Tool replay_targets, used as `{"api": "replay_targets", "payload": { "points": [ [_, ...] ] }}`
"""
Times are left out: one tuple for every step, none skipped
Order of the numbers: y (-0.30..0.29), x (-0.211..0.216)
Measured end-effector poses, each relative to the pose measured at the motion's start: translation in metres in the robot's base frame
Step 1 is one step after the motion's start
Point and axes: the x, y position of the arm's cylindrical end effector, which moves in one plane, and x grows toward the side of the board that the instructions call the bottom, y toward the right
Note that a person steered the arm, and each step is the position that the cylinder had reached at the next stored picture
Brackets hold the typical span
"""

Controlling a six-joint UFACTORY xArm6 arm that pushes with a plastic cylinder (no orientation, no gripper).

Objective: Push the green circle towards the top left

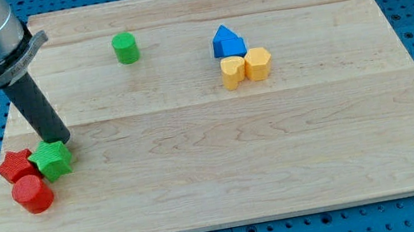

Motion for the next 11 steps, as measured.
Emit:
{"api": "replay_targets", "payload": {
  "points": [
    [0.016, -0.001],
    [0.070, -0.021],
    [0.113, -0.060],
    [0.149, -0.103],
    [0.168, -0.150],
    [0.170, -0.203],
    [0.167, -0.229],
    [0.163, -0.234],
    [0.120, -0.212],
    [0.093, -0.171],
    [0.092, -0.161]
  ]
}}
